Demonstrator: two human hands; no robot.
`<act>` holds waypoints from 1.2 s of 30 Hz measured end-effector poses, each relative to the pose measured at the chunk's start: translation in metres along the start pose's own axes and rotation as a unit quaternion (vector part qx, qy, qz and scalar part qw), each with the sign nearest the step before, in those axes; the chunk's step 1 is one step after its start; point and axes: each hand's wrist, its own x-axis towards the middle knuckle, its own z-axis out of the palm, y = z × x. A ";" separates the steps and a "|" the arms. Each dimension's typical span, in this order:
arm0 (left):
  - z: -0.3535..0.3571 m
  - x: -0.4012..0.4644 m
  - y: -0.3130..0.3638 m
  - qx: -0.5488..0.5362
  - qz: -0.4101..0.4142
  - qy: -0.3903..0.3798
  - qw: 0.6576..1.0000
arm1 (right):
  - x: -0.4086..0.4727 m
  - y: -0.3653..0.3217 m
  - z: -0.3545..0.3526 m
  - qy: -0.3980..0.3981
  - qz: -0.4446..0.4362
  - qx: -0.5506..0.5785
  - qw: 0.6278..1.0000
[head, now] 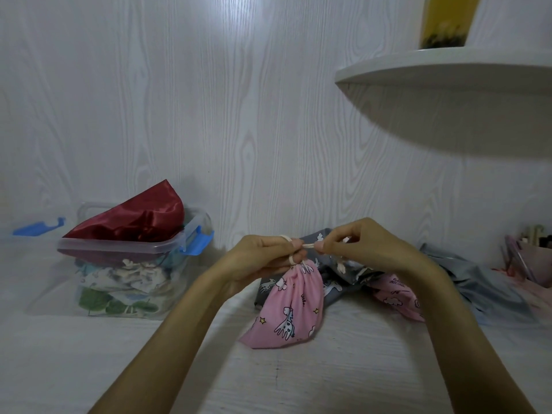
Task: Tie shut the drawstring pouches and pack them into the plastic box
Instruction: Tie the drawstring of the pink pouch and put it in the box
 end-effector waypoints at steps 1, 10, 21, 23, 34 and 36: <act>0.000 -0.001 0.001 -0.021 -0.009 0.001 1.000 | -0.002 -0.002 -0.002 -0.020 -0.001 -0.017 1.000; 0.005 -0.002 0.003 -0.041 -0.016 0.006 0.999 | -0.010 -0.010 -0.005 -0.145 -0.009 -0.122 0.982; 0.006 -0.002 0.003 0.041 0.047 0.031 0.998 | 0.011 0.004 0.018 -0.073 -0.038 -0.068 0.994; 0.005 -0.002 0.003 0.051 0.060 0.041 0.996 | 0.010 0.004 0.020 -0.058 -0.038 -0.036 0.997; 0.006 -0.002 0.001 0.138 0.161 0.200 0.957 | 0.013 0.001 0.025 0.045 0.004 0.014 0.999; 0.004 -0.003 -0.001 0.172 0.176 0.207 0.947 | 0.012 0.001 0.024 0.037 0.000 0.027 0.999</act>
